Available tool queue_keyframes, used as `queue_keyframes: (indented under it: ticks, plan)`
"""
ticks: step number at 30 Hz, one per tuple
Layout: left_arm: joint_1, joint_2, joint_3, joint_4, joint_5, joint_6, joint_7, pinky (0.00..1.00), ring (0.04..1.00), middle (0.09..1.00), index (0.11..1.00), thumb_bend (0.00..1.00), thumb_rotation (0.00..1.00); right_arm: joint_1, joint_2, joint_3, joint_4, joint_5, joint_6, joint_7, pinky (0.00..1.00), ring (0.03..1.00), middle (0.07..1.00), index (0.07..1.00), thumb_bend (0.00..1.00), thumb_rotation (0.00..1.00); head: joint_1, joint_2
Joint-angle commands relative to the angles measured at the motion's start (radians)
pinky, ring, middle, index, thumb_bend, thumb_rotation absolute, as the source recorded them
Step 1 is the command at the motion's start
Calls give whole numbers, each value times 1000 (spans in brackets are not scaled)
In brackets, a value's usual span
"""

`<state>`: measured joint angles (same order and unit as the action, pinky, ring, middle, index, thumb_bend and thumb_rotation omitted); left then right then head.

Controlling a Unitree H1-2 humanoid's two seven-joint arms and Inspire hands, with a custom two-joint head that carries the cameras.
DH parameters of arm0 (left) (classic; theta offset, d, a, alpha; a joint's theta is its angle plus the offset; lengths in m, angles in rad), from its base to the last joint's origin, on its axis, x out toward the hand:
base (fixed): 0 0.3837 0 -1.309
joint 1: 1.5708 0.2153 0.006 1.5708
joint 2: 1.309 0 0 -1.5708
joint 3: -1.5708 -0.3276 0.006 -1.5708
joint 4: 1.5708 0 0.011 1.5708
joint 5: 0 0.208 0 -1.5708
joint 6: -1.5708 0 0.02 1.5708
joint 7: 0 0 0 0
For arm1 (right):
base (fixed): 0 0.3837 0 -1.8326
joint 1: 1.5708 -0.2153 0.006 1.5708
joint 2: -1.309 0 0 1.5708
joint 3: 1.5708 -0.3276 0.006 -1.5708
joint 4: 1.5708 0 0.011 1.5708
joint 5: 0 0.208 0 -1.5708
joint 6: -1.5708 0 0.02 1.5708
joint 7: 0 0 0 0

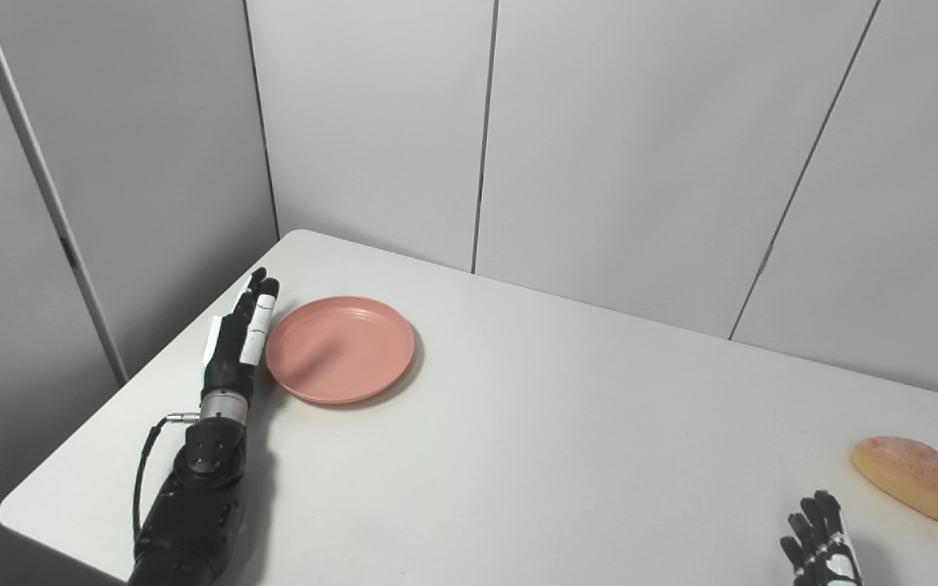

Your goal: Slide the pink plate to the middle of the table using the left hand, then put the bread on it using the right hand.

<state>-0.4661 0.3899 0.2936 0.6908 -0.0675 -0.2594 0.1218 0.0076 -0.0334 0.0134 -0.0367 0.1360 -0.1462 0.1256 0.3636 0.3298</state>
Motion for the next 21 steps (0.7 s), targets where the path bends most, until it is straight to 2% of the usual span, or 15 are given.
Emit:
queue_keyframes:
  ticks: [1, 10, 15, 21]
  plan:
    - [-51, 8, -9, 20, -8, -53, -6, 1000, 956, 957, 961, 789, 1000, 5, -14, -5, -13, 1, -49, 10, 1000, 1000, 1000, 1000, 484, 981, 2, 2]
    - [-70, -13, -18, 81, -4, -98, 6, 1000, 962, 964, 960, 753, 1000, 7, -7, -6, -23, 9, -39, 4, 1000, 1000, 1000, 1000, 522, 941, 5, 6]
    - [-63, -26, -24, 54, 3, -57, 13, 1000, 948, 954, 954, 766, 1000, 9, -12, -2, -26, -2, -47, 5, 1000, 1000, 1000, 1000, 522, 962, 1, 11]
    - [-66, -47, -27, 62, -14, -80, -3, 1000, 969, 971, 972, 771, 1000, 12, -8, -5, -34, 12, -35, 5, 1000, 1000, 1000, 1000, 536, 930, -3, 17]
